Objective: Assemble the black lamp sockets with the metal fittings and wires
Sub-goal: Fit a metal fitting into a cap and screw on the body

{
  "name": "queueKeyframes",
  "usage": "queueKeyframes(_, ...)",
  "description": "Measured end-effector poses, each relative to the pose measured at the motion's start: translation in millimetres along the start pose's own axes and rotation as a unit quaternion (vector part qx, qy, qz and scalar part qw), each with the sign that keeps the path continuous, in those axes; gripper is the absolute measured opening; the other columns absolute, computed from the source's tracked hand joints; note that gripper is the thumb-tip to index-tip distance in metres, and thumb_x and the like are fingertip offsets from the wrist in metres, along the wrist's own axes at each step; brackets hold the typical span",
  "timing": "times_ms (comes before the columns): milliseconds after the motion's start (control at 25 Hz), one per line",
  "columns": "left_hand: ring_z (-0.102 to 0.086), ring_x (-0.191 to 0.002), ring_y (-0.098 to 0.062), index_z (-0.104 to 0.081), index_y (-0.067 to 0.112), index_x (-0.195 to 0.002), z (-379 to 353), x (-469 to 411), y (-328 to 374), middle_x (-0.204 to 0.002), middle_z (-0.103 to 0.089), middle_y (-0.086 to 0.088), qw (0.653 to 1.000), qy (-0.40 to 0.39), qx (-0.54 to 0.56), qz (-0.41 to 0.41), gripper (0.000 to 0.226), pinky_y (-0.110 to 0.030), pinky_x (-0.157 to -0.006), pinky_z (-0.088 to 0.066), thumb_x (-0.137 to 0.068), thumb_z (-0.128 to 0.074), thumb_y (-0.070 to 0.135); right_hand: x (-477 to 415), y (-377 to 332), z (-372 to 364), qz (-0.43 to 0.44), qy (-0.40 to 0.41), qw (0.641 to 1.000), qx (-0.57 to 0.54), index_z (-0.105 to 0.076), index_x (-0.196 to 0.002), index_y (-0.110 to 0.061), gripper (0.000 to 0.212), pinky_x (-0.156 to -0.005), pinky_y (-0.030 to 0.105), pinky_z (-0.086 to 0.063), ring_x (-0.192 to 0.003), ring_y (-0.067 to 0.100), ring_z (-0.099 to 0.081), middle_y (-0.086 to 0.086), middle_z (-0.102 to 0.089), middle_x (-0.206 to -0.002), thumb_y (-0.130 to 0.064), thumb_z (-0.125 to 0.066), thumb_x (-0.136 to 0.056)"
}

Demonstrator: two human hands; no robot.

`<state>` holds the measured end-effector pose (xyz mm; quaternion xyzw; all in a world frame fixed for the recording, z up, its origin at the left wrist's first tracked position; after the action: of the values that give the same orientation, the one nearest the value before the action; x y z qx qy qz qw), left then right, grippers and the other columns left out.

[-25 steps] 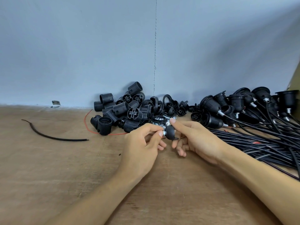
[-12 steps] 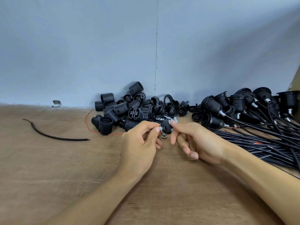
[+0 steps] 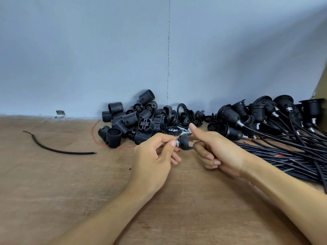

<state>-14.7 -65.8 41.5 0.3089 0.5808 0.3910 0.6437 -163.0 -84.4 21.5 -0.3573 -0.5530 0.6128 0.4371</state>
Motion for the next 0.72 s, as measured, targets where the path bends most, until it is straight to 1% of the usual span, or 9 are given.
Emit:
queueKeyframes(40,-0.072,-0.062,-0.014,-0.072,0.024,-0.087,1.7,-0.4,0.7,-0.074,-0.074,0.006,1.000,0.010,-0.002,-0.005,0.024,-0.022,-0.059,-0.057,-0.099,-0.060,0.008,0.0,3.5,0.6,-0.017,0.000,1.000,0.012,-0.066,-0.092,0.012,0.087,-0.045,0.028,-0.015,-0.034,0.013,-0.015,0.006,-0.020,-0.046,-0.073,-0.047,-0.087)
queueKeyframes(80,-0.072,-0.062,-0.014,-0.072,0.024,-0.086,3.8,-1.2,0.4,-0.073,-0.073,0.006,1.000,0.021,-0.006,-0.009,0.023,-0.023,-0.058,-0.057,-0.099,-0.061,0.008,0.2,5.5,-0.9,-0.028,-0.009,0.999,0.016,-0.063,-0.099,0.015,0.095,-0.043,0.026,-0.016,-0.034,0.013,-0.015,0.007,-0.020,-0.047,-0.077,-0.044,-0.085)
queueKeyframes(200,-0.072,-0.061,-0.013,-0.072,0.020,-0.086,7.7,-3.7,-4.6,-0.074,-0.073,0.005,0.999,0.038,-0.014,-0.002,0.020,-0.026,-0.057,-0.058,-0.098,-0.061,0.007,0.5,0.2,-9.6,-0.017,-0.048,0.998,-0.038,-0.073,-0.100,-0.002,0.080,-0.041,0.023,-0.018,-0.033,0.009,-0.017,-0.001,-0.024,-0.044,-0.075,-0.042,-0.088)
queueKeyframes(280,-0.072,-0.060,-0.014,-0.071,0.020,-0.085,6.4,-4.1,-6.5,-0.073,-0.072,0.004,0.999,0.031,-0.015,0.005,0.021,-0.025,-0.057,-0.057,-0.098,-0.061,0.007,0.5,-5.1,-8.5,-0.001,-0.055,0.995,-0.085,-0.073,-0.112,-0.011,0.072,-0.042,0.027,-0.014,-0.034,0.008,-0.018,-0.005,-0.024,-0.045,-0.072,-0.042,-0.090)
queueKeyframes(360,-0.072,-0.060,-0.013,-0.071,0.022,-0.084,4.4,-2.6,-4.7,-0.071,-0.072,0.005,1.000,0.022,-0.017,0.001,0.023,-0.023,-0.057,-0.057,-0.099,-0.060,0.007,-0.4,-5.1,-5.0,0.002,-0.041,0.996,-0.085,-0.071,-0.121,-0.021,0.067,-0.046,0.031,-0.011,-0.035,0.008,-0.018,-0.005,-0.023,-0.047,-0.073,-0.041,-0.090)
queueKeyframes(440,-0.071,-0.060,-0.014,-0.070,0.022,-0.084,3.1,-1.2,-2.4,-0.069,-0.072,0.005,1.000,0.019,-0.012,-0.005,0.024,-0.023,-0.058,-0.057,-0.099,-0.060,0.007,-0.8,-1.3,-1.5,-0.006,-0.021,0.998,-0.064,-0.071,-0.119,-0.021,0.069,-0.045,0.028,-0.012,-0.034,0.008,-0.017,-0.003,-0.023,-0.047,-0.075,-0.044,-0.087)
queueKeyframes(520,-0.072,-0.061,-0.014,-0.070,0.023,-0.084,3.7,-0.9,-0.7,-0.069,-0.072,0.005,1.000,0.022,-0.007,-0.013,0.024,-0.024,-0.059,-0.058,-0.099,-0.060,0.007,-0.1,2.4,-0.9,-0.018,-0.015,0.999,-0.048,-0.074,-0.109,-0.011,0.073,-0.042,0.024,-0.015,-0.033,0.009,-0.016,-0.002,-0.022,-0.046,-0.075,-0.048,-0.084)
queueKeyframes(640,-0.072,-0.063,-0.015,-0.071,0.019,-0.086,6.3,-1.5,-0.6,-0.072,-0.072,0.003,0.999,0.032,-0.005,-0.019,0.021,-0.027,-0.058,-0.059,-0.100,-0.060,0.008,3.5,4.2,-9.1,-0.039,-0.065,0.997,-0.021,-0.075,-0.098,-0.008,0.072,-0.043,0.026,-0.014,-0.034,0.009,-0.016,-0.004,-0.022,-0.045,-0.074,-0.050,-0.084)
queueKeyframes(720,-0.072,-0.062,-0.016,-0.071,0.016,-0.086,7.6,-2.6,-2.1,-0.072,-0.072,0.002,0.999,0.035,-0.012,-0.017,0.019,-0.029,-0.058,-0.059,-0.099,-0.060,0.007,6.0,0.0,-15.8,-0.040,-0.115,0.992,-0.044,-0.074,-0.104,-0.007,0.070,-0.042,0.025,-0.017,-0.035,0.007,-0.018,-0.006,-0.025,-0.044,-0.071,-0.050,-0.087)
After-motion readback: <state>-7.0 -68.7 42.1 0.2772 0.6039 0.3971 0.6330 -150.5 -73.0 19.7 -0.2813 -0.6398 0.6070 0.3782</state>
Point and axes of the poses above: each hand's wrist, its own x-axis away from the middle knuckle, its own z-axis out of the back of the hand, y = z × x, the point moved 10 cm from there along -x, towards the middle knuckle
